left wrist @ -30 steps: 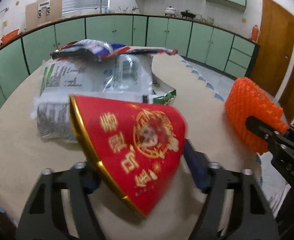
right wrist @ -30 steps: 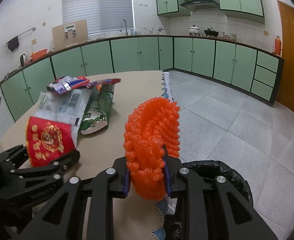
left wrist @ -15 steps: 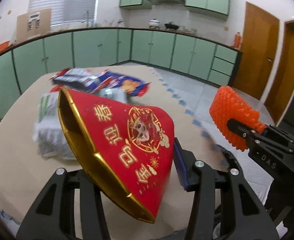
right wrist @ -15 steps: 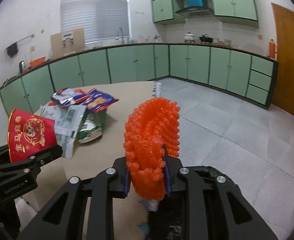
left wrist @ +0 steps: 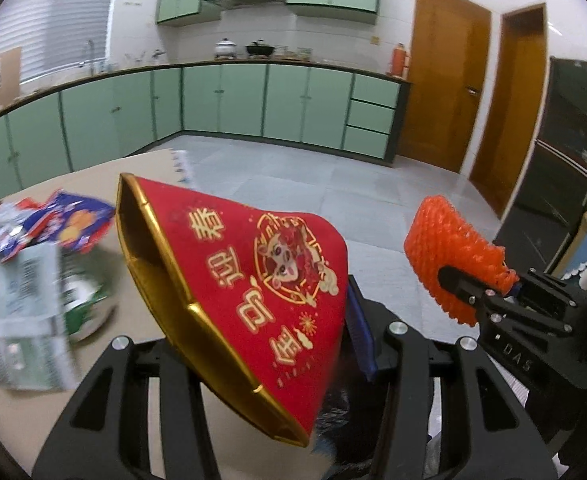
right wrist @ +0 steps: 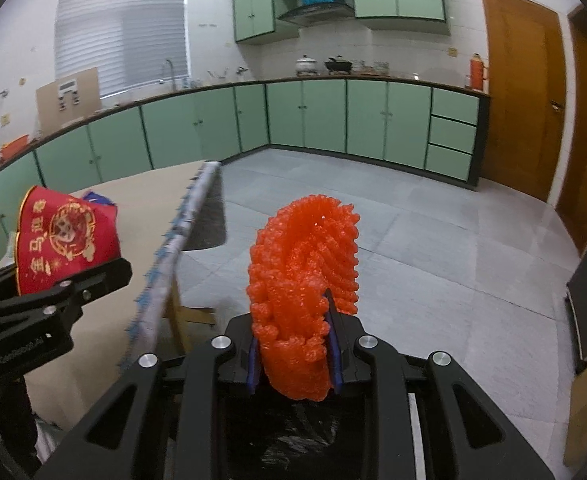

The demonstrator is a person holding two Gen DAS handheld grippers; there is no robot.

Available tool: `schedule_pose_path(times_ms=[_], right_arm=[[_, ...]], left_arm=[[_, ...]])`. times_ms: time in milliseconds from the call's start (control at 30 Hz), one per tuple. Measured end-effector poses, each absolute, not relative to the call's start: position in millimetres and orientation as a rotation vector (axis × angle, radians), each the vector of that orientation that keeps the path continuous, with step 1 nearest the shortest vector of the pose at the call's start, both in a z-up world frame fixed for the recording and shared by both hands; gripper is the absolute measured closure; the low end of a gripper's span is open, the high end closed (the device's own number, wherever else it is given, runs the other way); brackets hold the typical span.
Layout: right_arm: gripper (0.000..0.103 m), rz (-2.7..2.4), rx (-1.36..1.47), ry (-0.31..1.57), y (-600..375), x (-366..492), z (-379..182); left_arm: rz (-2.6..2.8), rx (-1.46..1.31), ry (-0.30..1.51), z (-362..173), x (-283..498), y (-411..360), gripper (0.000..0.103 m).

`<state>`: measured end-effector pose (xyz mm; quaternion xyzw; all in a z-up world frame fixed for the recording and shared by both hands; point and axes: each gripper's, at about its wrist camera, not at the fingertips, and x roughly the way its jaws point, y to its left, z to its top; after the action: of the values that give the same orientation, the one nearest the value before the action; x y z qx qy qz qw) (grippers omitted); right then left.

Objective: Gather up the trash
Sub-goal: 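Drop the brush and red cup into the black bin with both tools, then move both tools back over the pile of wrappers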

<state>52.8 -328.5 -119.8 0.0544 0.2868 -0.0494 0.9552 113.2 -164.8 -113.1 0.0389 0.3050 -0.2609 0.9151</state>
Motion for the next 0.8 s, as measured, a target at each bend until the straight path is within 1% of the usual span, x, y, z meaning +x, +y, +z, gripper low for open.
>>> schedule_pose_path(times_ms=[33, 100, 133, 167, 200, 333, 367, 433, 500, 667, 800], right_arm=[[0.077, -0.101, 0.115, 0.588, -332, 54, -121], [0.072, -0.107, 0.122, 0.604, -340, 56, -126], [0.072, -0.111, 0.122, 0.611, -344, 58, -129], [0.072, -0.113, 0.121, 0.62, -347, 58, -132], [0.07, -0.115, 0.121, 0.628, -348, 59, -135], [0.06, -0.126, 0.14, 0.66, -356, 62, -148], [0.059, -0.127, 0.144, 0.663, -357, 61, -150], [0.053, -0.128, 0.151, 0.672, -358, 62, -154], [0.05, -0.124, 0.152, 0.68, -356, 60, -157], [0.043, -0.11, 0.154, 0.679, -351, 61, -154], [0.031, -0.087, 0.131, 0.626, -332, 60, -136]], left_arm=[[-0.546, 0.084, 0.635, -116, 116, -171, 0.056], [-0.561, 0.089, 0.658, -122, 124, -185, 0.055], [-0.566, 0.096, 0.668, -125, 127, -190, 0.048], [-0.575, 0.103, 0.681, -128, 130, -196, 0.043], [-0.578, 0.108, 0.687, -130, 132, -201, 0.036], [-0.584, 0.112, 0.704, -138, 132, -204, 0.028], [-0.581, 0.113, 0.708, -139, 133, -204, 0.027], [-0.58, 0.107, 0.719, -140, 134, -202, 0.027], [-0.576, 0.098, 0.72, -138, 133, -195, 0.026], [-0.551, 0.083, 0.693, -124, 131, -175, 0.025], [-0.498, 0.065, 0.637, -105, 123, -144, 0.02]])
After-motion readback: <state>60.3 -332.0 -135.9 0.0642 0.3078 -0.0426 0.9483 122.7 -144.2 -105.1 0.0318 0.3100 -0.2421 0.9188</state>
